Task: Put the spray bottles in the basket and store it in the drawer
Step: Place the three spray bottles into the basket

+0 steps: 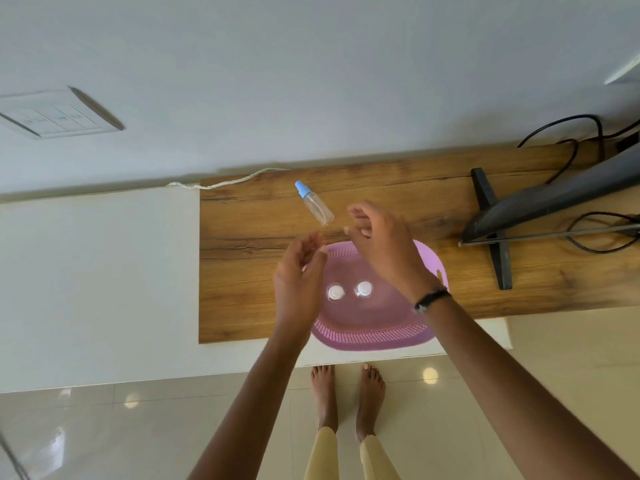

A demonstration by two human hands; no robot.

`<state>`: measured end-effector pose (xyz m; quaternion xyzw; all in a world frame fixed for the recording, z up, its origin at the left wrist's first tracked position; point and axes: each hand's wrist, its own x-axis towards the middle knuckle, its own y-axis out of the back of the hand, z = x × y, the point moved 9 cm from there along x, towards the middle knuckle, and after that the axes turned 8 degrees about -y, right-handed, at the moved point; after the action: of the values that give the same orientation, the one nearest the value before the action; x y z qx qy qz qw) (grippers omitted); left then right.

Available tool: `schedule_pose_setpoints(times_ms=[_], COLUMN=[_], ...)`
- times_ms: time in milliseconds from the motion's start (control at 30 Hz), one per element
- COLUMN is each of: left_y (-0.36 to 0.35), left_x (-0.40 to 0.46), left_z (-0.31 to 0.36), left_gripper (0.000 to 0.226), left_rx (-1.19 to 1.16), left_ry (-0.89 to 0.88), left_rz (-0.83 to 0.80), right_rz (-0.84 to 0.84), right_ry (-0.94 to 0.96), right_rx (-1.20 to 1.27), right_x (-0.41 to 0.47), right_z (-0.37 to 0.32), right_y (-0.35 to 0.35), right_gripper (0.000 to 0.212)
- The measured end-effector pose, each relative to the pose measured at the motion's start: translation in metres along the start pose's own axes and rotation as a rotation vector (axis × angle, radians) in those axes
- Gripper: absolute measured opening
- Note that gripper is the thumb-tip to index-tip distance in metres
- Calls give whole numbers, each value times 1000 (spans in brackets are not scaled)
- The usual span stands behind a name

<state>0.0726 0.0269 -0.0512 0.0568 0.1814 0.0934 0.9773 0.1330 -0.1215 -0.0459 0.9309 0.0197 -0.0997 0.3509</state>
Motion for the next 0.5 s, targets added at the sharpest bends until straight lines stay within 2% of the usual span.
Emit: schedule_pose_setpoints(times_ms=[200, 333, 500], left_y=[5, 8, 14], left_x=[40, 50, 55], left_z=[-21, -29, -37], left_gripper=[40, 42, 43], left_rx=[-134, -126, -112], left_ry=[166, 190, 223], left_rz=[-26, -56, -51], right_rz=[-76, -130, -132], right_ry=[-153, -237, -242], right_rx=[-208, -281, -345], right_x=[59, 77, 90], right_z=[14, 26, 21], right_y=[-58, -82, -99], right_gripper=[21, 32, 42])
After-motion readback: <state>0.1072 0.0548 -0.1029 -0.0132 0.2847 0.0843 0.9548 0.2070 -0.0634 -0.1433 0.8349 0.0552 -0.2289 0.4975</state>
